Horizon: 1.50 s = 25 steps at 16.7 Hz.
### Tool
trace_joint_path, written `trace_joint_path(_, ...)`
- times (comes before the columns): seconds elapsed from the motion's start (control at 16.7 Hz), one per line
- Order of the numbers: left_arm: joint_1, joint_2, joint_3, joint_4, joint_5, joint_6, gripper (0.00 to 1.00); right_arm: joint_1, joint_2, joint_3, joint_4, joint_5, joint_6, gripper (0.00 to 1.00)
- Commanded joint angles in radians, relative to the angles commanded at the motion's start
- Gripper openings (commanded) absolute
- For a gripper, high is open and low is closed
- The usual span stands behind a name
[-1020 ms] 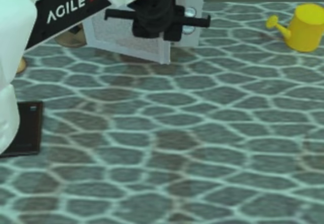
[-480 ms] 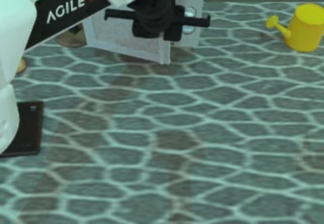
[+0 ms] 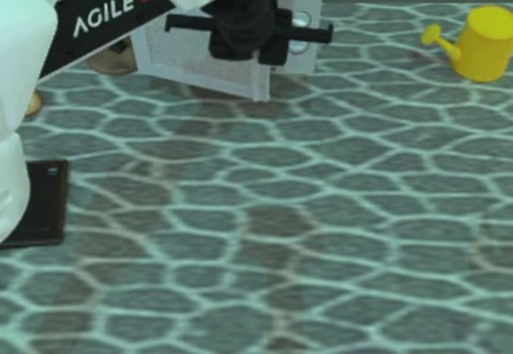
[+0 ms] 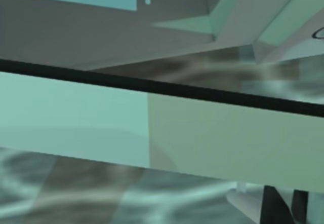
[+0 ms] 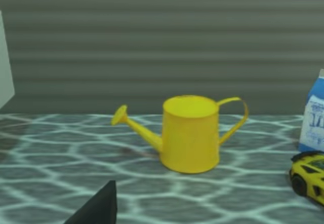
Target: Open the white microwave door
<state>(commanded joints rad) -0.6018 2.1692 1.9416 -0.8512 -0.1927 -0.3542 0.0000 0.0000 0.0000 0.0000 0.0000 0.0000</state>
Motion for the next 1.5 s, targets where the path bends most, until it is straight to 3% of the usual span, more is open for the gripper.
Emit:
trace_joint_path(0.48, 0.025, -0.099, -0.149, 0.072, 0.052, 0.110, 0.00, 0.000, 0.000, 0.000, 0.000, 0.000, 0.000, 1.00)
trace_joint_path(1.5, 0.025, -0.100, -0.151, 0.073, 0.052, 0.112, 0.00, 0.000, 0.000, 0.000, 0.000, 0.000, 0.000, 1.00)
